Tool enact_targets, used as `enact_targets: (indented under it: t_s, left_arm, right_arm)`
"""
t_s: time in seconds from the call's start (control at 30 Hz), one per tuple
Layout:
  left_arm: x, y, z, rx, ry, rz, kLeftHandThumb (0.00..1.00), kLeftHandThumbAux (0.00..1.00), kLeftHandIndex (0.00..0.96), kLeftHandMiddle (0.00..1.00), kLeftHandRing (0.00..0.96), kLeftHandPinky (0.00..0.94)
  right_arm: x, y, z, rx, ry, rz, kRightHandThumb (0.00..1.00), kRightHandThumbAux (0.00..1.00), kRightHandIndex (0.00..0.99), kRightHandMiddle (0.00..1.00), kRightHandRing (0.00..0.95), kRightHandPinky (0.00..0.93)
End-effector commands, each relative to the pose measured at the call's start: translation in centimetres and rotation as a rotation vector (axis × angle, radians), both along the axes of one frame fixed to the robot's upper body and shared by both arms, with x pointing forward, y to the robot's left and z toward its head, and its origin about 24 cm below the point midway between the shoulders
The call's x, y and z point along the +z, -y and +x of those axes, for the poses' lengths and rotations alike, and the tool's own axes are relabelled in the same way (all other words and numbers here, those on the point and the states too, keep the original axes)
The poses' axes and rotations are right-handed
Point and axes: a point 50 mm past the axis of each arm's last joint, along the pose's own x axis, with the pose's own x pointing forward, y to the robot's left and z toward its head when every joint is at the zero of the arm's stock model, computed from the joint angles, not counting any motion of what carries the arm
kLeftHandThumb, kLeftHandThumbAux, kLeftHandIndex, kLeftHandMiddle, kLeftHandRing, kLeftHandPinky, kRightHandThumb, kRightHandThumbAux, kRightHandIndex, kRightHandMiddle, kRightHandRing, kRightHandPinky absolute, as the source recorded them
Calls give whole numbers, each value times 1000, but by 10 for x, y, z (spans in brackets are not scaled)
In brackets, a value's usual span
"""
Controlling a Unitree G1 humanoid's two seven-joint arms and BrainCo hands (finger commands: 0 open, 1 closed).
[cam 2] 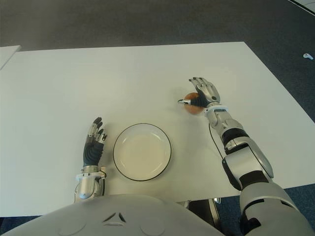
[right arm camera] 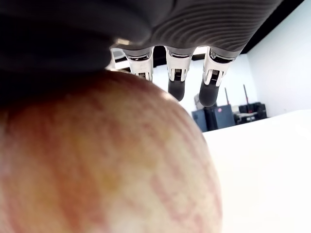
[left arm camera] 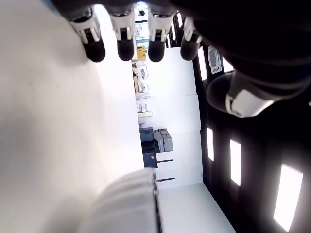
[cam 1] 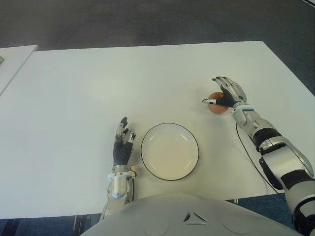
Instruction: Put the apples into the plate.
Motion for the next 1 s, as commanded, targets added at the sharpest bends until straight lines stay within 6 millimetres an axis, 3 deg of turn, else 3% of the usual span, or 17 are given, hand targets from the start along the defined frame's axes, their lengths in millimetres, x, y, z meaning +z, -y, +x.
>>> enact_targets:
  t_s: [0.03,1.0]
  left_arm:
    - [-3,1,-4,-16,-32,-14,54,436,0,0,0,0]
    - [3,2,-3,-20,-28,31,49,447,0,0,0,0]
  right_arm:
    - [-45,1,-31,1,-202,-75,286,444,12,51,37,43]
    - [-52,8,-46,28,-194,-78,300,441,58,148,105,78]
